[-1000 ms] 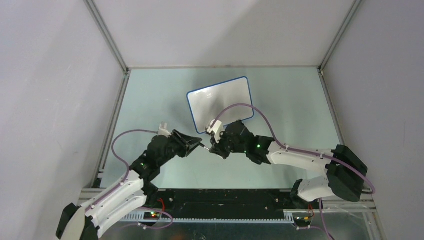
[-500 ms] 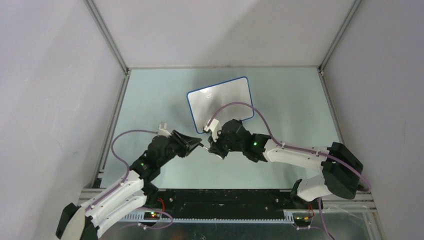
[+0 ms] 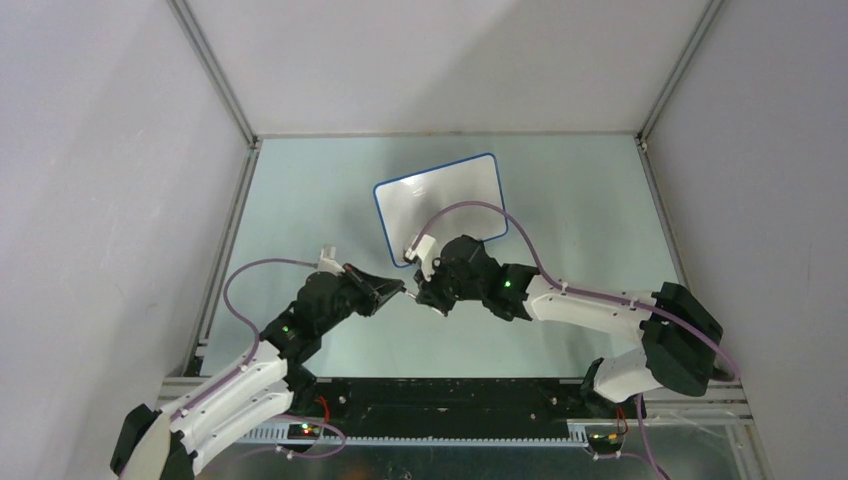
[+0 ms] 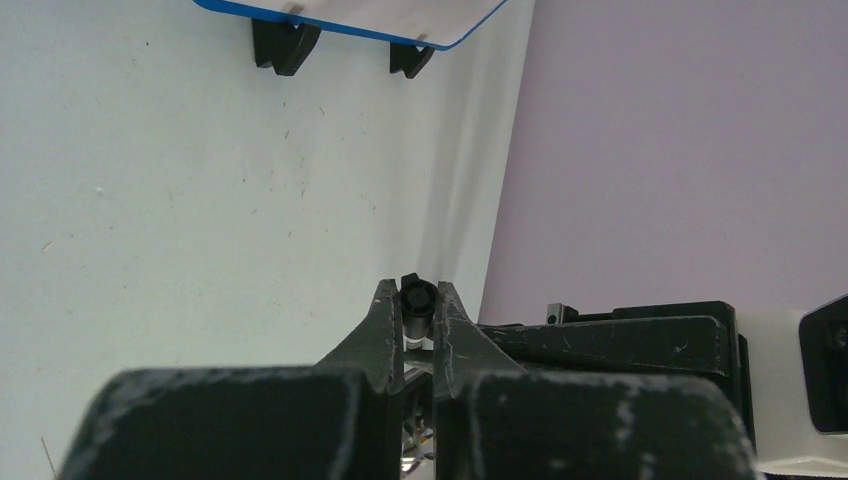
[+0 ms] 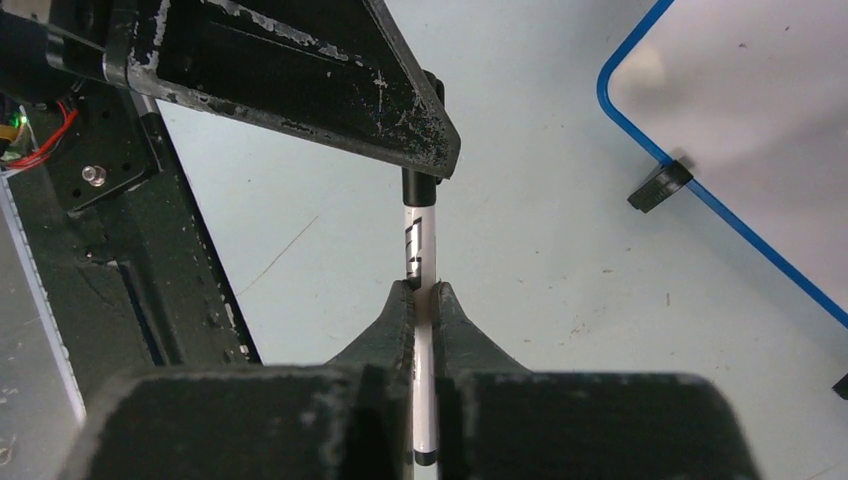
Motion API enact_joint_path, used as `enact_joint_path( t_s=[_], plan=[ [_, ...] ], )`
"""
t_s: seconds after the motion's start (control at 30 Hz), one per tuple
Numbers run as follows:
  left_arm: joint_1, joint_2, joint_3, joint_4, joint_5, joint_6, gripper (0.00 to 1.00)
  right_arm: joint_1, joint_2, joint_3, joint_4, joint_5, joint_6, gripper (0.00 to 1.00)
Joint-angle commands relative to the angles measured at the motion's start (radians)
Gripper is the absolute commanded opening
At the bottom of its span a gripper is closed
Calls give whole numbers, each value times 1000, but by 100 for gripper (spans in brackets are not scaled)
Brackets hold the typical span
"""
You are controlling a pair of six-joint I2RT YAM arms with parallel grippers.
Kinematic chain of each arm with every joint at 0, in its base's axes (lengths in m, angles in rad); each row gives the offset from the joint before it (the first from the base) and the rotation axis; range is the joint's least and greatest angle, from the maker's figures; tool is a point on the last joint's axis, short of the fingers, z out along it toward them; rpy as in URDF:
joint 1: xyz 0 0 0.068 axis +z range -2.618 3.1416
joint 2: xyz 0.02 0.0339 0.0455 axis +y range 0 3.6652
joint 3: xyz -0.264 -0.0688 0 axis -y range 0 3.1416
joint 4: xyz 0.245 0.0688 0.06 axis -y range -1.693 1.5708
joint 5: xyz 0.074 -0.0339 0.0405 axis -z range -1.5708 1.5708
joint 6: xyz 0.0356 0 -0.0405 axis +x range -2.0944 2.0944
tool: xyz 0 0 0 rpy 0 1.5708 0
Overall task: Write a sentence on the whiteboard
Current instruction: Pass from the right arm to the left
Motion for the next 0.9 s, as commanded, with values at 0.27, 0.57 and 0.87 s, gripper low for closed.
enact_joint_path(
  t_s=[0.27,0.57,0.87],
  plan=[
    [8,8,48,43,-35,6,0,-89,-166,-42,65,18,163,98],
    [131,109,37,285,161,-212,0,-237,-467,-326,414,-112,387,96],
    [134,134,38,367,186,-355,0,-156,-415,-383,587,11,393,91]
  ],
)
